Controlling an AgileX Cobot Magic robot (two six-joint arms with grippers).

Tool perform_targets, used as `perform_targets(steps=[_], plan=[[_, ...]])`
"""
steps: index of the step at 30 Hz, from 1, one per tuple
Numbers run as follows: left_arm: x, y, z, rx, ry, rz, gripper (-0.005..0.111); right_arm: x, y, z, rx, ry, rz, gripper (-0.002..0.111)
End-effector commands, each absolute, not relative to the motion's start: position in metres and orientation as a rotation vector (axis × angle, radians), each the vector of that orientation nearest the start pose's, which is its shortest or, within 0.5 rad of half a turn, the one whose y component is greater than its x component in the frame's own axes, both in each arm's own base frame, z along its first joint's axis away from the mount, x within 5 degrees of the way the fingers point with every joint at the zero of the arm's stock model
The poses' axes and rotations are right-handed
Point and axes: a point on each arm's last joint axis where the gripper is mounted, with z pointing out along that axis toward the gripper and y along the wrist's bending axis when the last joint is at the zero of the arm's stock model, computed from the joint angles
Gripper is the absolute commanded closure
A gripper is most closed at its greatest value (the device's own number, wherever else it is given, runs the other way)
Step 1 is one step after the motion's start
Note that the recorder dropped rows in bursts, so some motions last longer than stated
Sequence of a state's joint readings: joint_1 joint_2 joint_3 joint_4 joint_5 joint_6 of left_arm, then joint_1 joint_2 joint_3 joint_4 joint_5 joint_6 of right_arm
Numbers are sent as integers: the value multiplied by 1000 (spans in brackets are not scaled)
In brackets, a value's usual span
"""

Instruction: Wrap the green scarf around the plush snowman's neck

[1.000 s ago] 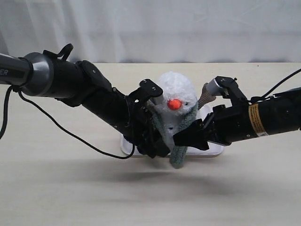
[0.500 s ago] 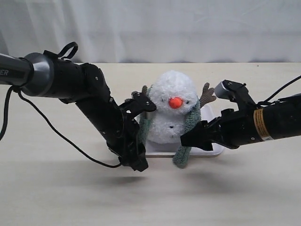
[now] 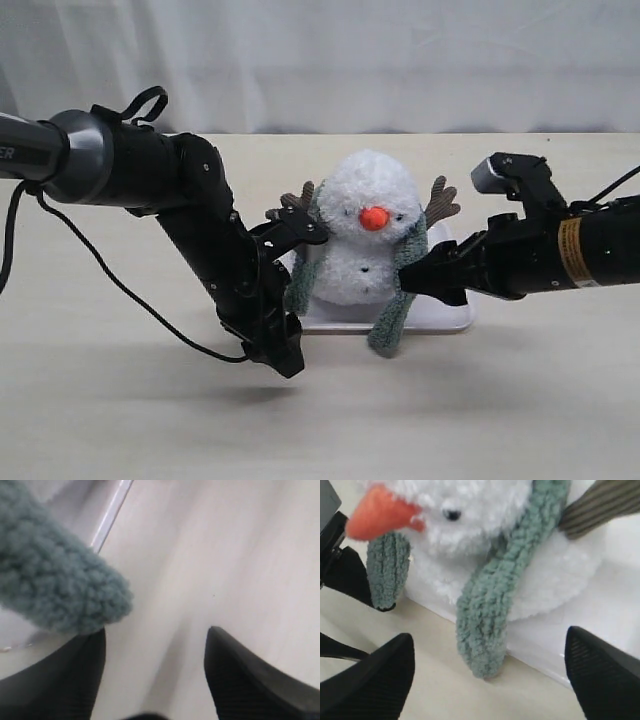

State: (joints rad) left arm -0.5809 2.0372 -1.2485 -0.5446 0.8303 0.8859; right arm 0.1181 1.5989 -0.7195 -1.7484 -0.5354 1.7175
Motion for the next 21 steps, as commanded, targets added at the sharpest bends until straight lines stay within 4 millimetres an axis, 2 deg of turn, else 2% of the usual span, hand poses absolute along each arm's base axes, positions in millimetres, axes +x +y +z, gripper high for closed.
perform_targets(steps=[1,8,11,16,19,21], plan=[[294,-231,147,1554,2556,-532,52,278,73,200,-424,2302,576,31],[290,-228,173,1505,2533,-537,52,270,71,226,-445,2206,532,32],[289,-228,189,1419,2521,-532,55,266,67,240,-432,2157,486,39],[290,-226,218,1307,2434,-510,83,254,64,267,-433,2052,440,61],[288,-223,239,1260,2358,-497,101,243,63,284,-462,1977,412,79],[287,-221,252,1236,2310,-489,107,237,62,294,-466,1936,394,88]])
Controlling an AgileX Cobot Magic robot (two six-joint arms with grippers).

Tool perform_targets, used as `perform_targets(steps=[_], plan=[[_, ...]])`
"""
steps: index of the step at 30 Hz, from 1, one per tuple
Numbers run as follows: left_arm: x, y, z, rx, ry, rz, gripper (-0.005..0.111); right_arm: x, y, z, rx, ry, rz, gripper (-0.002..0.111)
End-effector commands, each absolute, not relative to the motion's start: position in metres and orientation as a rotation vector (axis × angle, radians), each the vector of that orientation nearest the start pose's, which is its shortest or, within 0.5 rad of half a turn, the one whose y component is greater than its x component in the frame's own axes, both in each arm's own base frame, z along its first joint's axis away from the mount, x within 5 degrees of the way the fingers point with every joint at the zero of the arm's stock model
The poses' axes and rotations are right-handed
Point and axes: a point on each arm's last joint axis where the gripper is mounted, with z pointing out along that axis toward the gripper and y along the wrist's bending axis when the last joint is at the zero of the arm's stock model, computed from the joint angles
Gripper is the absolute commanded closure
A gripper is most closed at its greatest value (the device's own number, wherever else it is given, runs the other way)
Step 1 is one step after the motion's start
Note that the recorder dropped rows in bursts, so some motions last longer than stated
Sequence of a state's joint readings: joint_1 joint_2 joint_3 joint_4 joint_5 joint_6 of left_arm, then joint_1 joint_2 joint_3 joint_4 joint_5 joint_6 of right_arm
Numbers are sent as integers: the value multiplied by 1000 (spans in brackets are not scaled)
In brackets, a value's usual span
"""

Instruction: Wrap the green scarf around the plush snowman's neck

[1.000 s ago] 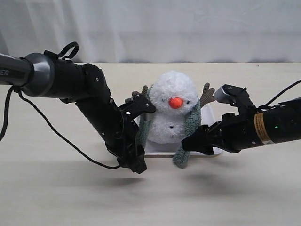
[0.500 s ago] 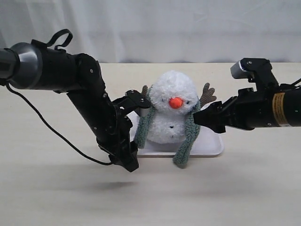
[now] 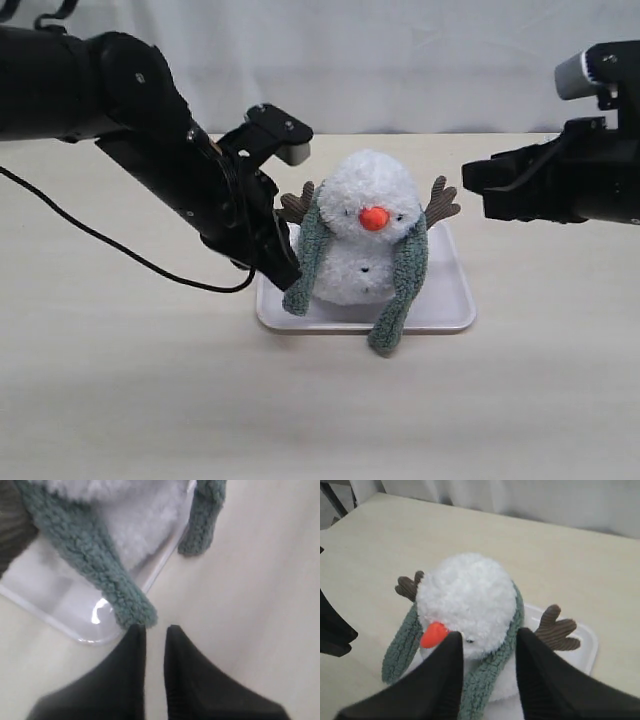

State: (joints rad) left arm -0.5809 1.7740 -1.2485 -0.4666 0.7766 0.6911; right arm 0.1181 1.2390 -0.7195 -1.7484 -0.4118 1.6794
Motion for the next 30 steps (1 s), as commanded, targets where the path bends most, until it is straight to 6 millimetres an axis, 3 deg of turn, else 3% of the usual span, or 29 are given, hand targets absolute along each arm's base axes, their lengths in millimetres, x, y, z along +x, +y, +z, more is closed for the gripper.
perform_targets(steps=[1,4,15,20,30], plan=[[286,-221,259,1220,2289,-486,107,233,61,299,-468,1913,385,93],[284,-218,275,1167,2231,-479,107,222,60,313,-492,1846,358,104],[268,-199,338,949,1965,-437,107,174,54,360,-473,1624,320,104],[241,-173,357,813,1806,-383,107,156,52,373,-439,1563,341,104],[170,-113,373,604,1546,-336,107,121,51,390,-430,1453,391,104]])
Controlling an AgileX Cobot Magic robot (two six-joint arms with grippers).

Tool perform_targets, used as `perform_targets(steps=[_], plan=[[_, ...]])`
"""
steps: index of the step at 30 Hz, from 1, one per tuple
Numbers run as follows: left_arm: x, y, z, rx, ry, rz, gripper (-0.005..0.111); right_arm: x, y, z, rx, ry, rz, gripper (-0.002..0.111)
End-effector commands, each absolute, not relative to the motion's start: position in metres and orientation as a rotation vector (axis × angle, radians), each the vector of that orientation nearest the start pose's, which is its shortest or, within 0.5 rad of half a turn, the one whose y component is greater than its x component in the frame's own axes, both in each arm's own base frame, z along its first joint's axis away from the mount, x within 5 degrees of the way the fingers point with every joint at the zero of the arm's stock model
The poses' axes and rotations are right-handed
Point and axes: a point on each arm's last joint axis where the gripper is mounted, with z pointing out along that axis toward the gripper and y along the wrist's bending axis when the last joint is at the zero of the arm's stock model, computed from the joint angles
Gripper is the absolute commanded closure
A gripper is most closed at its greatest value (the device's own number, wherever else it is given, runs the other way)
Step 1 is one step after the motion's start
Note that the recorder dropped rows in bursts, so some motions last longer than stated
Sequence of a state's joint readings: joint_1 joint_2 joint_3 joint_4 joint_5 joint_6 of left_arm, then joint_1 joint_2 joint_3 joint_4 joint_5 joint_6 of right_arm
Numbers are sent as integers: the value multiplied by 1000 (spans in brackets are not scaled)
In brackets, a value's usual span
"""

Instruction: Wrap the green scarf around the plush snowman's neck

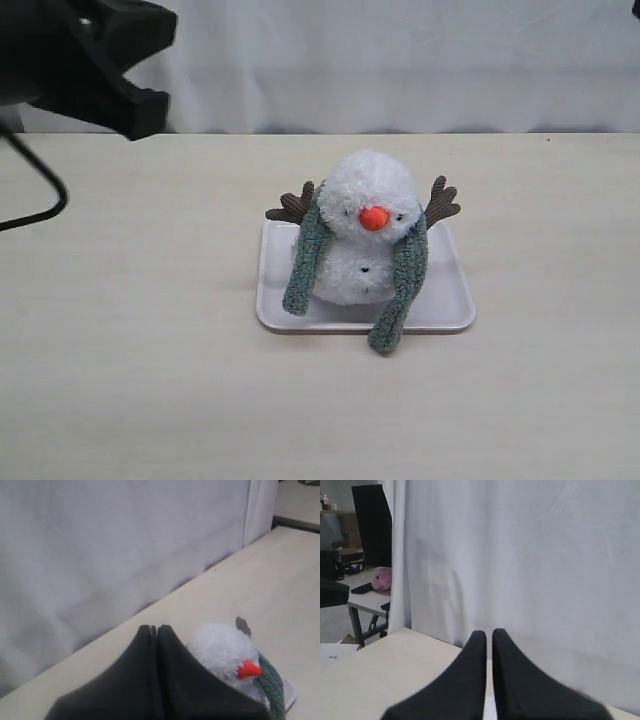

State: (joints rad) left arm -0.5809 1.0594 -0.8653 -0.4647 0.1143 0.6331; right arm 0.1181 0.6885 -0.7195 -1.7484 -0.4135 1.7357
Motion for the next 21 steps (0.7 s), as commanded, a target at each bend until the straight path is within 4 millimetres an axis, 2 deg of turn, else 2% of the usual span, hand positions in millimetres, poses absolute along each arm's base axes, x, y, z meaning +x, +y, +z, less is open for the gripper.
perform_targets(steps=[1,4,12,16,21], plan=[[163,-108,374,574,1530,-352,107,118,50,391,-431,1442,389,104],[145,-96,374,509,1506,-402,107,112,50,388,-431,1437,388,104],[111,-66,362,379,1353,-396,107,100,43,369,-375,1438,343,104],[100,-57,359,355,1316,-404,107,89,38,370,-345,1398,313,104],[95,-55,360,347,1306,-420,107,78,36,374,-331,1352,303,104]])
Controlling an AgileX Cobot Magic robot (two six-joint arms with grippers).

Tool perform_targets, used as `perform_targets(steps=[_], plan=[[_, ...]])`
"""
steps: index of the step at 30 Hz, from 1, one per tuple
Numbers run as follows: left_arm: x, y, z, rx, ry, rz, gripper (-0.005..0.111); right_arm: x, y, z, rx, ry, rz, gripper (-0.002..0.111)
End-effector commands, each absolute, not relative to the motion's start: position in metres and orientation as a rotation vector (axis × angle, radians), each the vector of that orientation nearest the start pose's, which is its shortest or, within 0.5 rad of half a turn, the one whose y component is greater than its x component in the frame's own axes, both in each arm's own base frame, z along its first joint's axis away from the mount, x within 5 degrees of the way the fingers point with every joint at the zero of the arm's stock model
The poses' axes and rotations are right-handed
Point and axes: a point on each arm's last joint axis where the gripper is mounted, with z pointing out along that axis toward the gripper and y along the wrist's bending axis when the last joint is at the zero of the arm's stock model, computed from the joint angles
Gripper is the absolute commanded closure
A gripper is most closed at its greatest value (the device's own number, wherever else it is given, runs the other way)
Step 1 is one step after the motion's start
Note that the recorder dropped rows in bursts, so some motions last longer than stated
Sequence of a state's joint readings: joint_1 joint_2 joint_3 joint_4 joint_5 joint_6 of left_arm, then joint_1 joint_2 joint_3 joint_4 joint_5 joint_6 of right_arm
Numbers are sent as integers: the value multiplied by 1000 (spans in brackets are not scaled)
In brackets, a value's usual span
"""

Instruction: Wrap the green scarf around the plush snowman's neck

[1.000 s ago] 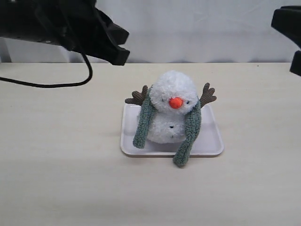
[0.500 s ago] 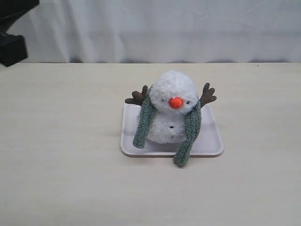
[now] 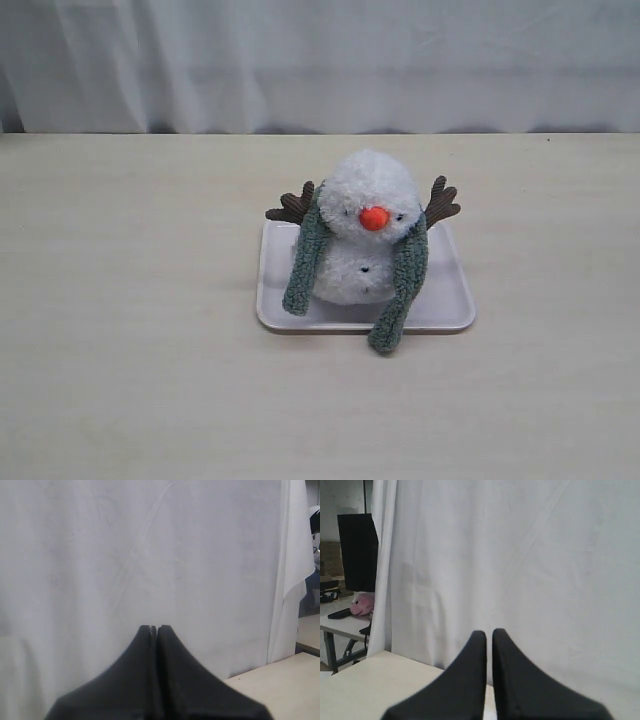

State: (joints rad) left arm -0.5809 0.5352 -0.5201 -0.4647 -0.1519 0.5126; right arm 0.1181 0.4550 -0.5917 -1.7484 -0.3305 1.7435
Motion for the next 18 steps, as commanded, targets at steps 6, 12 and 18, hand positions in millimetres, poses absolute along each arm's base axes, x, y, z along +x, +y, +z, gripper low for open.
perform_targets(steps=[6,12,18], plan=[[95,-56,359,360,1317,-418,107,73,35,376,-332,1333,299,104],[95,-55,359,359,1315,-418,107,73,35,376,-332,1333,299,104],[95,-55,359,359,1315,-418,107,73,35,376,-332,1333,299,104]])
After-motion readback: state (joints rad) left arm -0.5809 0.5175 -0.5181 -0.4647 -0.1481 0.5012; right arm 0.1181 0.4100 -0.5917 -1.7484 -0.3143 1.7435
